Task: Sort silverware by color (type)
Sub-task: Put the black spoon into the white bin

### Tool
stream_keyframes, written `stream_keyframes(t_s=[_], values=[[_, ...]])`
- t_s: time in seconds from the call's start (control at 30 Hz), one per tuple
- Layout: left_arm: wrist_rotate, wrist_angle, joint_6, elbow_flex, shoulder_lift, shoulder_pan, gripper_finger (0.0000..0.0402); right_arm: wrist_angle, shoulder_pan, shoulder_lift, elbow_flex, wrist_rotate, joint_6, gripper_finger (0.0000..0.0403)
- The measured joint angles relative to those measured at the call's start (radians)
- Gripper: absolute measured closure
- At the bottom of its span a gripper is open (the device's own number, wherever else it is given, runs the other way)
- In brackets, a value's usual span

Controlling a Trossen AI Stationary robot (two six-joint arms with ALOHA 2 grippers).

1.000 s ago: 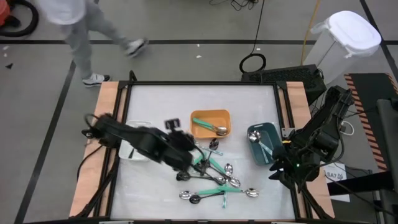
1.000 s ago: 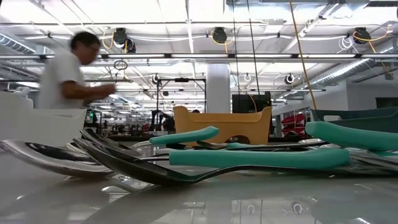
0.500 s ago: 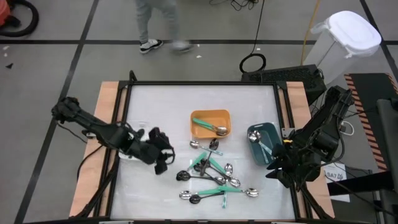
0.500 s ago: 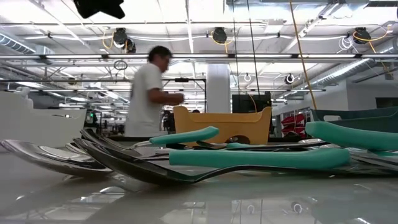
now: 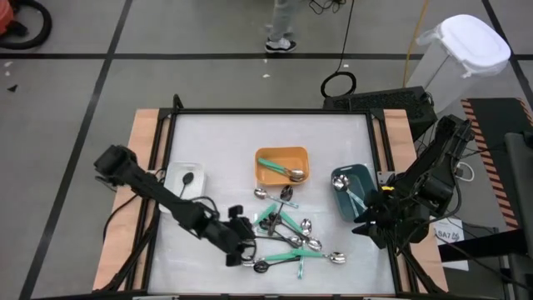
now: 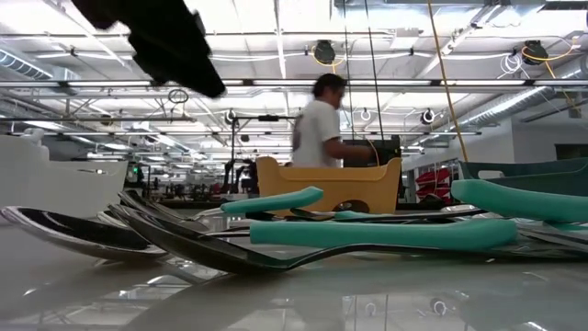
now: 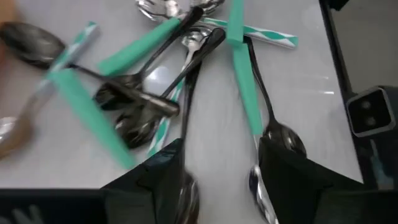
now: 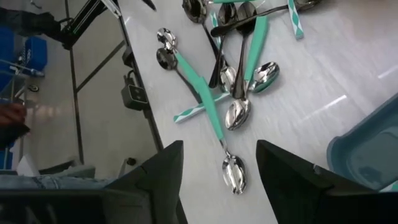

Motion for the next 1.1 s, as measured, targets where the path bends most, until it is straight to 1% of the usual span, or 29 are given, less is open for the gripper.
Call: stream_keyframes(t_s=[0.13,0.23,0.33,0.43,0.57,0.67,0.83,0.97,1.1], values=[[0.001,0.086,-0.001,0.0,0.076,0.006,0.0197,0.001,0.0,0.0,0.0,-0.004,0.009,0.0206],[0.001,0.086,-0.002,0.0,0.113,0.012,0.0199,0.007,0.0,0.0,0.0,-0.004,0.01,0.0206],[0.002,0.073,-0.003,0.0,0.136,0.02,0.0209,0.01,0.0,0.0,0.0,-0.005,0.01,0.0206],[0.029,0.073,0.002,0.001,0.15,0.031,0.0223,0.01,0.0,0.0,0.0,-0.005,0.01,0.0206],[0.039,0.072,0.035,0.001,0.156,0.056,0.0237,0.013,0.0,0.0,0.0,-0.005,0.01,0.0206],[0.053,0.071,0.078,0.001,0.156,0.082,0.0238,0.015,0.0,0.0,0.0,-0.005,0.01,0.0206],[0.127,0.057,0.151,0.001,0.156,0.12,0.0238,0.016,0.0,0.0,0.0,-0.005,0.022,0.0206],[0.13,0.033,0.157,0.001,0.156,0.121,0.0238,0.016,0.0,0.0,0.0,-0.005,0.025,0.0206],[0.137,0.059,0.146,0.002,0.183,0.109,0.0238,0.015,0.0,0.0,0.0,-0.004,0.025,0.0206]])
